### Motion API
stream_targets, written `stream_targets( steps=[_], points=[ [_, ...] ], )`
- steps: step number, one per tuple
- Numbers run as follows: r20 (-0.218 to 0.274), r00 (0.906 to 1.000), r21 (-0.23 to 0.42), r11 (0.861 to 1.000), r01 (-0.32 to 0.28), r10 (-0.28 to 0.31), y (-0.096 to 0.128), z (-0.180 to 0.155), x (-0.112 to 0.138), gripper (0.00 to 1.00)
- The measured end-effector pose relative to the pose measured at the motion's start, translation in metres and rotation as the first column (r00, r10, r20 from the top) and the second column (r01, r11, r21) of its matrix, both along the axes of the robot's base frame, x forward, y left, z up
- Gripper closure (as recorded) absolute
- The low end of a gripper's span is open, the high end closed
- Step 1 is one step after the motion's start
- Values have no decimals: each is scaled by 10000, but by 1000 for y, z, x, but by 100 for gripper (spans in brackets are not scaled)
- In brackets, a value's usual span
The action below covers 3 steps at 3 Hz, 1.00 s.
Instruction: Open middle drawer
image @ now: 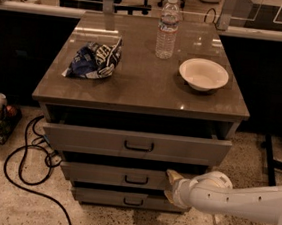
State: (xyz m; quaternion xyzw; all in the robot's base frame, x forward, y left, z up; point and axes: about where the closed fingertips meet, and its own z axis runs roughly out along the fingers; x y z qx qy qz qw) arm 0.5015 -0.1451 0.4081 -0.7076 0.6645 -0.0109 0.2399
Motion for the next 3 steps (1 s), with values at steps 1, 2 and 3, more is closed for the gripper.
stream_targets(
  steps=[1,2,3],
  points=[
    [-1,10000,-1,10000,0,0,0,0,0,100],
    [-2,10000,-1,10000,-1,1,0,0,0,100],
    [-4,10000,-1,10000,-2,2,0,0,0,100]
  ],
)
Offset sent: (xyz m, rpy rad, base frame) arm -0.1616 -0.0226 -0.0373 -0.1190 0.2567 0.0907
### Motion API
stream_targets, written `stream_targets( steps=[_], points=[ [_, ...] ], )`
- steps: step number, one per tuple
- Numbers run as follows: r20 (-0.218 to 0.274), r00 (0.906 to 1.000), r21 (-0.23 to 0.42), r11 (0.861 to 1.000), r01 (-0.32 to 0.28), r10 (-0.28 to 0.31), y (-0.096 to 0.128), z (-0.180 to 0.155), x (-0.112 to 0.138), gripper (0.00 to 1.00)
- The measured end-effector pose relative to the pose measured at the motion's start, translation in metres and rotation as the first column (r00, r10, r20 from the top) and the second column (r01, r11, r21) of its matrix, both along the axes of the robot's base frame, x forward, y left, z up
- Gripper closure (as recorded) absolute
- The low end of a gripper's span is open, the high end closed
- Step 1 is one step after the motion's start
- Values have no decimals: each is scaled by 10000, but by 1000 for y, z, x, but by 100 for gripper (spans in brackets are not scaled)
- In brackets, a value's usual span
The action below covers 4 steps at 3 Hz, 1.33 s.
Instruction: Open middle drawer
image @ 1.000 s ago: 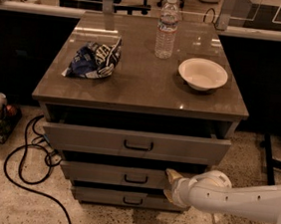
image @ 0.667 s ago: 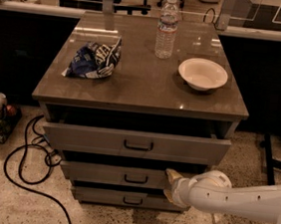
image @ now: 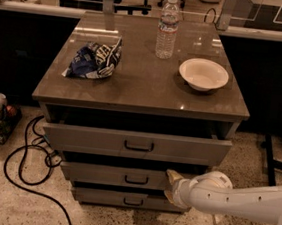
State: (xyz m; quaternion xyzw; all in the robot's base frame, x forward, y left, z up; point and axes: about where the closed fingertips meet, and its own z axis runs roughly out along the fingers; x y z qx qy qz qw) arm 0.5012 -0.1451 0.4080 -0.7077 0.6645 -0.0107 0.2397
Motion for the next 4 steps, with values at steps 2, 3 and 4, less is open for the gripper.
stream_targets(
  steps=[2,3,4],
  points=[
    [-1,10000,0,10000,0,0,0,0,0,75],
    [-1,10000,0,10000,-1,1,0,0,0,53],
    [-2,10000,1,10000,-2,2,0,0,0,28]
  ],
)
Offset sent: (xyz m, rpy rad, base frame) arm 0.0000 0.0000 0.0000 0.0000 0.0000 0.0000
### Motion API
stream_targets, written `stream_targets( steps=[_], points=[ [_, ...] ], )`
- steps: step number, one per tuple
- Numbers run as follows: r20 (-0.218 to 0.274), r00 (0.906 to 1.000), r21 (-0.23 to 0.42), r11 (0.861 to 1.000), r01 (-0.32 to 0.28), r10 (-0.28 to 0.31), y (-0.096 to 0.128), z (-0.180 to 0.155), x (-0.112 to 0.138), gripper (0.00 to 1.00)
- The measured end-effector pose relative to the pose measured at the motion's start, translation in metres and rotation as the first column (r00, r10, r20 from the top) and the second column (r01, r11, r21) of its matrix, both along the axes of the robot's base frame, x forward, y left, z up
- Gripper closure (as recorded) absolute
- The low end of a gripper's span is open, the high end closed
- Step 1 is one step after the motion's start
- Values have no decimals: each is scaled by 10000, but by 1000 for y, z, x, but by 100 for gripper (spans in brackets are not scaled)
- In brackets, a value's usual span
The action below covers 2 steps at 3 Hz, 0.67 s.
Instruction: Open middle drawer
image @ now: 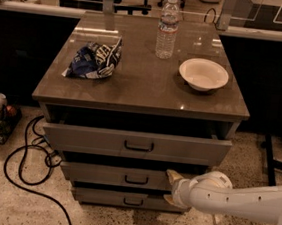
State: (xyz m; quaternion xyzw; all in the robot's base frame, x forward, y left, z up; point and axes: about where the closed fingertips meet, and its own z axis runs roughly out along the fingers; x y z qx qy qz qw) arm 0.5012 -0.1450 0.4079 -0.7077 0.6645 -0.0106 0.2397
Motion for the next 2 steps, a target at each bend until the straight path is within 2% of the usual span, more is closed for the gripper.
stream_targets(
  steps=[1,2],
  points=[
    [0,10000,0,10000,0,0,0,0,0,7],
    [-2,10000,1,10000,-2,2,0,0,0,0]
  ],
)
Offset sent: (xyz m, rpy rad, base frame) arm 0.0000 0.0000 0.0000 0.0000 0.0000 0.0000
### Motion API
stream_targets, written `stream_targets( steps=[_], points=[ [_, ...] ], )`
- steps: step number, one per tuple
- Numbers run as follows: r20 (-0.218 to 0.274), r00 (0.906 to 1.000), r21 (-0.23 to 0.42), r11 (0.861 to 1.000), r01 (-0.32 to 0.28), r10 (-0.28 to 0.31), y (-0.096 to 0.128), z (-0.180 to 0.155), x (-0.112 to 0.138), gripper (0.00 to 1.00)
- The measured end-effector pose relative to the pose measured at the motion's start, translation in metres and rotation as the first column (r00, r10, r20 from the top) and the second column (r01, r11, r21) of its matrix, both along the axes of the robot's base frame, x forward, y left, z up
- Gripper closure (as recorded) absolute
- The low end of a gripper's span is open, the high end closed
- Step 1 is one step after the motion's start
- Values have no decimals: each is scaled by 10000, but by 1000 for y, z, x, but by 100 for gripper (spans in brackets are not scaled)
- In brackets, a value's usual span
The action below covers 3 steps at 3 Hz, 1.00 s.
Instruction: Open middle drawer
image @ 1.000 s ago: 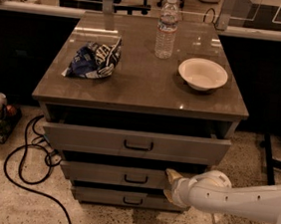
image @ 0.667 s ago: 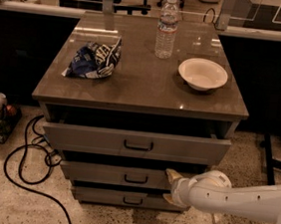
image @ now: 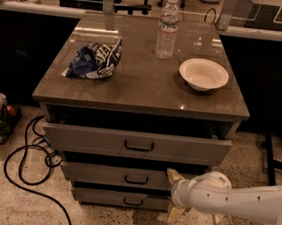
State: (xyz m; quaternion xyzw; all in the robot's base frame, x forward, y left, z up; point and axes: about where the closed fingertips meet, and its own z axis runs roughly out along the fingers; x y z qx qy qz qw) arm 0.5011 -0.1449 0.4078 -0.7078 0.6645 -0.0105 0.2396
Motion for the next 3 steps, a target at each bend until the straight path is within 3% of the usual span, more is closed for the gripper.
stream_targets(
  steps=[3],
  points=[
    [140,9999,-371,9993,50,-45,-10,8,18,0]
  ],
)
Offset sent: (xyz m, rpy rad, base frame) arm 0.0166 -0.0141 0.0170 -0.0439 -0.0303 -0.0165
